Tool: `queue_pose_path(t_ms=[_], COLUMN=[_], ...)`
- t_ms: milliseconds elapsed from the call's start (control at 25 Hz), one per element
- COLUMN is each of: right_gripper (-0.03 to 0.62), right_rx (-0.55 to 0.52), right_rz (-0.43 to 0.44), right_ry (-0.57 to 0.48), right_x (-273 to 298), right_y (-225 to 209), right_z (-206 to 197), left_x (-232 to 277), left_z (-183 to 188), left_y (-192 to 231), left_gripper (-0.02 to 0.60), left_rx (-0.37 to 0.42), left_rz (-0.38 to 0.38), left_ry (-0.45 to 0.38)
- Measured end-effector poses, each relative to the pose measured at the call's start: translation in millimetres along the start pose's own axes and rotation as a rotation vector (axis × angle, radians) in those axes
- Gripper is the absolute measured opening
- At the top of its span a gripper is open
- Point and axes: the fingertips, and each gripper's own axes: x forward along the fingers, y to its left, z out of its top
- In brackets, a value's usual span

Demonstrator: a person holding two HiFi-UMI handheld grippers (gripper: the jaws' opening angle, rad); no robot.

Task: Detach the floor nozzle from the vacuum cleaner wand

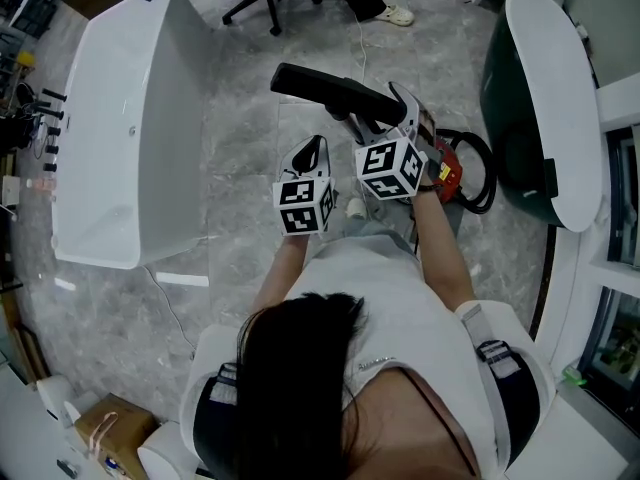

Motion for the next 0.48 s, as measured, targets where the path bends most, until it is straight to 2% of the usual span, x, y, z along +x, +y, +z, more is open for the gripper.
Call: queue_pose_path(t_ms=[360,480], right_gripper=[0.321,0.300], right_rx=[-0.064,-0.079], right_rz=[0.027,0.020], right_ry=[-0.027,-0.040], right_x=[8,9], right_y=[3,2], right_z=[1,2], left_x=[8,11], left_z=[-2,-2], left_y=[-1,-1], left_gripper=[0.009,0.009], left_rx=[-0.006,-0.007], left_rz=[-0.002,0.001], left_ry=[0.007,0.007])
